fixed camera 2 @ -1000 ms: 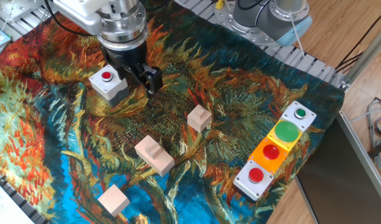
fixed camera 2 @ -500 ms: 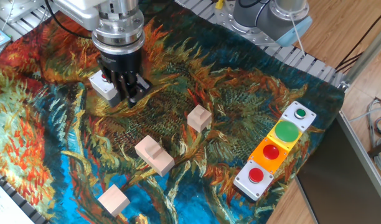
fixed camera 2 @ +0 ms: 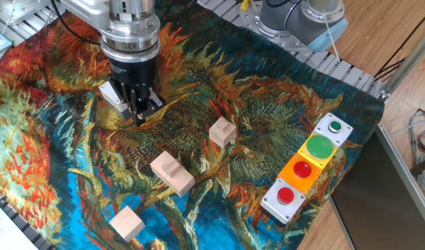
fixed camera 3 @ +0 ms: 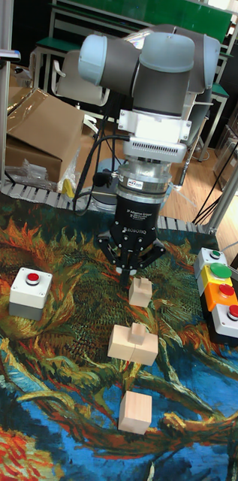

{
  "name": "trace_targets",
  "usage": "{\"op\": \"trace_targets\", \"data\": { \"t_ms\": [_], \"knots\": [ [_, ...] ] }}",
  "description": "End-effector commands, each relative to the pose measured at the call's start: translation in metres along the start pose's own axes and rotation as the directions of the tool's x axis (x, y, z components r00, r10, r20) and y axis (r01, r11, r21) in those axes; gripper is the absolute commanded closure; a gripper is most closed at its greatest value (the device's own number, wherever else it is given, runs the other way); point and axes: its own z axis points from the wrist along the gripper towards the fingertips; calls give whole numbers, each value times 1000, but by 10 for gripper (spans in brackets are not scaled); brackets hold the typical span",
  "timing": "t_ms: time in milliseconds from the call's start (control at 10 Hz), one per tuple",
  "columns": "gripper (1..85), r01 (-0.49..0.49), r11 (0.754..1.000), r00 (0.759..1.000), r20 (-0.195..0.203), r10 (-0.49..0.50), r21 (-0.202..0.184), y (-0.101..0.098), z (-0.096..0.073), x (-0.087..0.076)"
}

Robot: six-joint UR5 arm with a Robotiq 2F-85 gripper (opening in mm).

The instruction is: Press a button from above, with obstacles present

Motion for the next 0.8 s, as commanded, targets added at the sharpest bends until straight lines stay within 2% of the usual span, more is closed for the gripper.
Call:
{"op": "trace_targets", "data": {
  "t_ms": [0, 100, 200, 300, 400, 500, 700],
  "knots": [
    [843, 14, 1000, 998, -57, -15, -19, 4, -2, 15],
    [843, -8, 1000, 997, -77, 9, 7, -2, -2, 20],
    [843, 36, 999, 992, -124, -33, 16, -6, -3, 32],
    [843, 29, 999, 996, -87, -27, 21, -7, -2, 22],
    [843, 85, 995, 994, -76, -81, 59, -18, -3, 18],
    [843, 104, 994, 990, -101, -102, 23, -9, -3, 25],
    [843, 116, 993, 987, -113, -113, 27, -11, -3, 28]
  ]
}}
